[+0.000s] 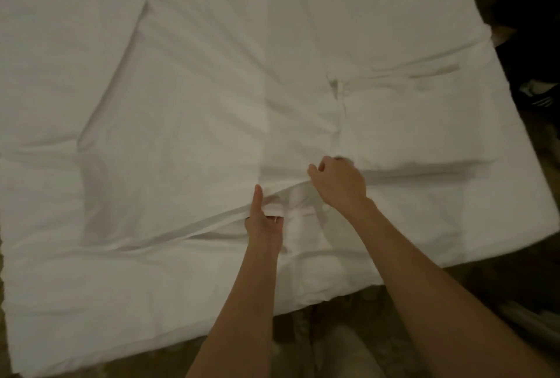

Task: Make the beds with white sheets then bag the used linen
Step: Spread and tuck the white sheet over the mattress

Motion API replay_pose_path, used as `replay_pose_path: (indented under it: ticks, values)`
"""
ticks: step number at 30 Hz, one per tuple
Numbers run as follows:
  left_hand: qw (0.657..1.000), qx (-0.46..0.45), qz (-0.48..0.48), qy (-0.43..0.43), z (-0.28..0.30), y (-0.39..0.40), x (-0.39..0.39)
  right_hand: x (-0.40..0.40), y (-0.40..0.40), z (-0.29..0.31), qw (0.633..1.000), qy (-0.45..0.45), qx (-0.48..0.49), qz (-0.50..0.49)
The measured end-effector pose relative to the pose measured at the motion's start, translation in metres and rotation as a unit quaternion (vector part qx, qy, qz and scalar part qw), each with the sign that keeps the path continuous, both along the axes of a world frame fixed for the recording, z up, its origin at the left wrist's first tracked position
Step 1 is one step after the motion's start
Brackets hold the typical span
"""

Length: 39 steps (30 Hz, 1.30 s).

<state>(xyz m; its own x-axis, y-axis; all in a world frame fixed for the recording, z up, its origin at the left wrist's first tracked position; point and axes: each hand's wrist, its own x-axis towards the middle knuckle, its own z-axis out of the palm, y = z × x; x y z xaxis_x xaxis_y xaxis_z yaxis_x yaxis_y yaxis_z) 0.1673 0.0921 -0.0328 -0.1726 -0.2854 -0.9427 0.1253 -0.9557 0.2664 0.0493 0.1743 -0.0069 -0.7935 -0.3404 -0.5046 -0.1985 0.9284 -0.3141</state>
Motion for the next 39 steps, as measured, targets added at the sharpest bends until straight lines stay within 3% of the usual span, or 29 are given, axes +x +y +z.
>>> replay_pose_path:
  ticks: [3, 5, 7, 10, 13, 17, 20, 23, 27, 31, 33, 35, 39]
  values:
    - [0.999, -0.009, 0.029, -0.041, 0.0, 0.014, -0.014, 0.02, 0.027, 0.001, 0.974, -0.093, -0.083, -0.186]
    - [0.998, -0.028, 0.04, -0.041, -0.002, 0.013, -0.017, 0.033, 0.038, 0.001, 0.926, -0.176, -0.126, -0.309]
    - [0.998, -0.052, 0.025, 0.001, -0.005, 0.011, -0.013, 0.045, 0.043, 0.0, 0.846, -0.33, -0.147, -0.391]
    - [0.996, -0.076, -0.019, 0.044, -0.006, 0.009, -0.001, 0.056, 0.039, 0.002, 0.694, -0.522, -0.237, -0.437]
    - [0.992, -0.094, -0.029, 0.077, -0.004, 0.001, 0.015, 0.054, 0.02, 0.005, 0.562, -0.544, -0.37, -0.501]
    - [0.991, -0.077, -0.055, 0.091, 0.011, -0.013, 0.03, 0.055, -0.018, 0.016, 0.456, -0.507, -0.461, -0.568]
    - [0.993, -0.06, 0.001, 0.099, 0.023, -0.032, 0.038, 0.047, -0.038, 0.021, 0.457, -0.384, -0.492, -0.634]
    - [0.987, -0.059, 0.074, 0.13, 0.03, -0.065, 0.049, 0.036, -0.042, 0.04, 0.492, -0.299, -0.526, -0.626]
    - [0.992, -0.113, 0.057, -0.002, 0.026, -0.107, 0.081, 0.035, -0.023, 0.069, 0.536, -0.209, -0.558, -0.598]
    - [0.988, -0.124, 0.089, -0.011, 0.027, -0.11, 0.098, 0.04, 0.011, 0.064, 0.512, -0.122, -0.575, -0.626]
    - [0.993, -0.093, 0.078, -0.01, 0.022, -0.096, 0.114, 0.058, 0.023, 0.044, 0.491, -0.148, -0.535, -0.671]
    - [0.997, -0.053, 0.059, -0.014, 0.013, -0.085, 0.136, 0.079, 0.022, 0.026, 0.474, -0.236, -0.501, -0.684]
    - [0.997, -0.044, 0.059, 0.007, 0.006, -0.102, 0.153, 0.097, 0.0, 0.01, 0.503, -0.37, -0.445, -0.641]
